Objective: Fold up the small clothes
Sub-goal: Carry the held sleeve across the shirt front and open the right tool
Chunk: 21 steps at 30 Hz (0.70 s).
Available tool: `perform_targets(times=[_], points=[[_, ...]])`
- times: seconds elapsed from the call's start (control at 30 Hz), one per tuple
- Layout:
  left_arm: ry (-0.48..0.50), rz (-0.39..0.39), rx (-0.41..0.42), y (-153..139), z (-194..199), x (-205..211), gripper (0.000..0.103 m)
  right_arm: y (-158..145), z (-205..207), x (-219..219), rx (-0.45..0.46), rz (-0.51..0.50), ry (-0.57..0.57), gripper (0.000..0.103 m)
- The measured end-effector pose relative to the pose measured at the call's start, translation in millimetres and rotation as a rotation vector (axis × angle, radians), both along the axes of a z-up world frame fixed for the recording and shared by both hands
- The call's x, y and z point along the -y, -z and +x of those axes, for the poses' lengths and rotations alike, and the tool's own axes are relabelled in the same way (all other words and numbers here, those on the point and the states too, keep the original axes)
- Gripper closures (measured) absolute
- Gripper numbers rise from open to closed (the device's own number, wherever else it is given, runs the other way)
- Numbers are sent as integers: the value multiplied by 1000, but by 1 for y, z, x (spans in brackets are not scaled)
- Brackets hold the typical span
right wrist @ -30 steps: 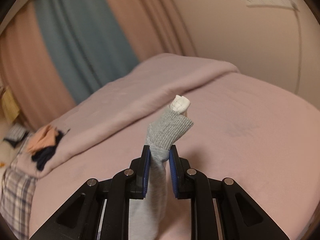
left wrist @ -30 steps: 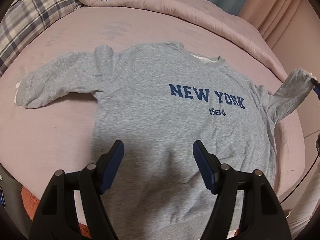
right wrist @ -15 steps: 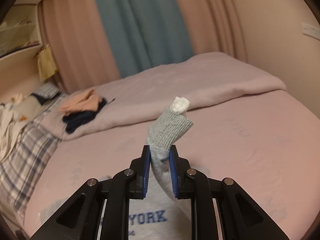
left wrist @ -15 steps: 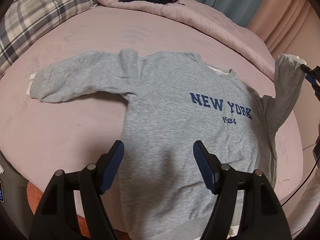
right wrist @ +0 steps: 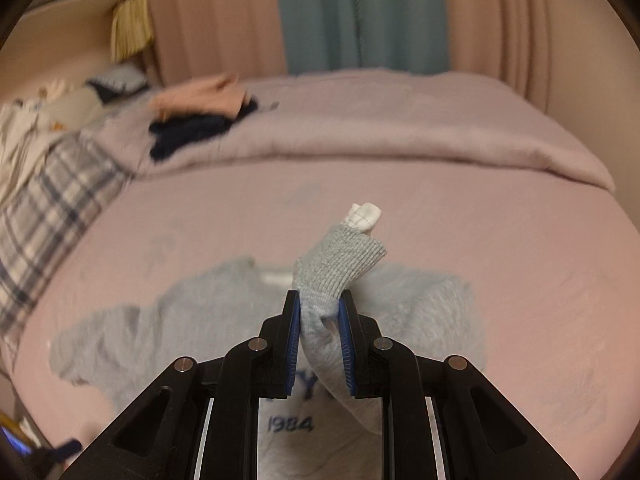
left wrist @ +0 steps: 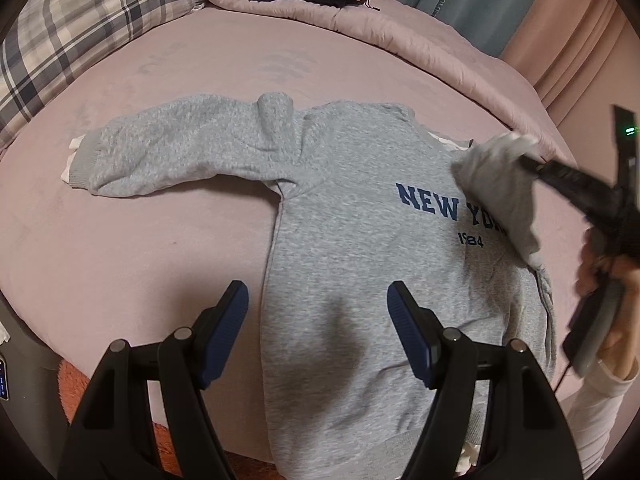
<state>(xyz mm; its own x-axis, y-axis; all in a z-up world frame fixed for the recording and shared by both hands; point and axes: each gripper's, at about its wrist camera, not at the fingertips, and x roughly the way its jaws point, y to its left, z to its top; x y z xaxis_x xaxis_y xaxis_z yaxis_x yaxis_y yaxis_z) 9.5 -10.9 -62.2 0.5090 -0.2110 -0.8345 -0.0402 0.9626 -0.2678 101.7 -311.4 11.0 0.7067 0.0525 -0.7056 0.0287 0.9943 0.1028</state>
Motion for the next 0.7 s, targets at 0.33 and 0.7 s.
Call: perform_targets(times=[0.33,0.7], points=[[-16,-16,-8,3,-1,-11,31,58,-4,-47,-154,-118,-150,83],[-25,-36,-5,2,8,-16,25,87,-6,-72,-273,-44,-246,80]])
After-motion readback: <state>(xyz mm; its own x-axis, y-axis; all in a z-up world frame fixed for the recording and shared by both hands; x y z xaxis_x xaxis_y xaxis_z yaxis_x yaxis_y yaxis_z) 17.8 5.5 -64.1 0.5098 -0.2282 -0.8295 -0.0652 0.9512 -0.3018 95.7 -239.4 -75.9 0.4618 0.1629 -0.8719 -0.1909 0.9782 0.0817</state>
